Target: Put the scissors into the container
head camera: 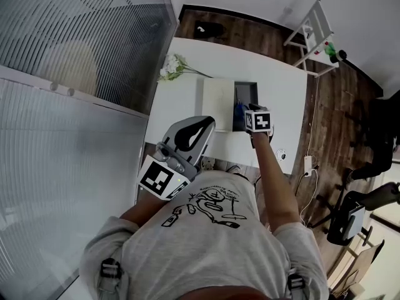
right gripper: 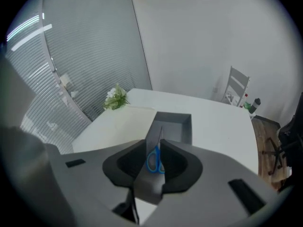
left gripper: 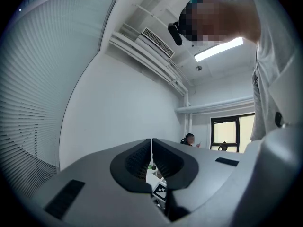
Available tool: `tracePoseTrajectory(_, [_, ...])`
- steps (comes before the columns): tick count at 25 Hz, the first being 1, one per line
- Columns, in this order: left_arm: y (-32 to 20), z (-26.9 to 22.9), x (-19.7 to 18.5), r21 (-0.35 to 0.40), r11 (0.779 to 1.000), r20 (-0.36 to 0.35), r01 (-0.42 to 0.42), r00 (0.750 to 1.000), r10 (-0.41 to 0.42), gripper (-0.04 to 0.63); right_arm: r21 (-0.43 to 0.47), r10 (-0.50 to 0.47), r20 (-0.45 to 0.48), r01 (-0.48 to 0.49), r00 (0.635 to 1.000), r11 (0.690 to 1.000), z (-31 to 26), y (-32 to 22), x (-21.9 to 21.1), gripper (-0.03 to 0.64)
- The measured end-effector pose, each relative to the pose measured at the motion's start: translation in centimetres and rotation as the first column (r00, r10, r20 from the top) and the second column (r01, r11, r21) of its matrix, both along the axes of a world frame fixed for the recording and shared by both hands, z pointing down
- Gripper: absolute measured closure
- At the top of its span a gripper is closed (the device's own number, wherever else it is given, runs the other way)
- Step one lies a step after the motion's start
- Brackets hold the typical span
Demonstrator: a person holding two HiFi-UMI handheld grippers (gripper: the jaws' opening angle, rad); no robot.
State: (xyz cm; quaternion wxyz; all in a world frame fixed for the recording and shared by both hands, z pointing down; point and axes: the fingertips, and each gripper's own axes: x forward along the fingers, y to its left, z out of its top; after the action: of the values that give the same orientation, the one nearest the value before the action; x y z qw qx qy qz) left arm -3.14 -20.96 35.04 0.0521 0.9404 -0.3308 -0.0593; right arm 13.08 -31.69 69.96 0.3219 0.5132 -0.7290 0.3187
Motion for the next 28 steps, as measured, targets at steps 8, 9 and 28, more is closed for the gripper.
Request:
tracePoseTrajectory(8, [0.3,-0.3,0.4,0.010,1.000,0.000,0.003,1.000,-0.003,0.569,0.202,-0.095,0.021,0.089,0.995,0.975,-7.8,0.8,-1.7,0.529])
tracePoseTrajectory(9, [0.3,-0.4,0.5,0.011,1.000,0.000,0.004,1.000,-0.004,0.569,0.227,-0.106,0.014,0.100,0.994,0.969,-8.9,1.0,-1.8,0.531])
tracePoseTrajectory(28, [0.5,-1.0,1.3,0.019,1.000,0.001,0.005,1.000,-0.005,0.574,0.603,-0.168,-0.009,0.139,0.986,0.785,-28.1,7.4,-2.5,0.566])
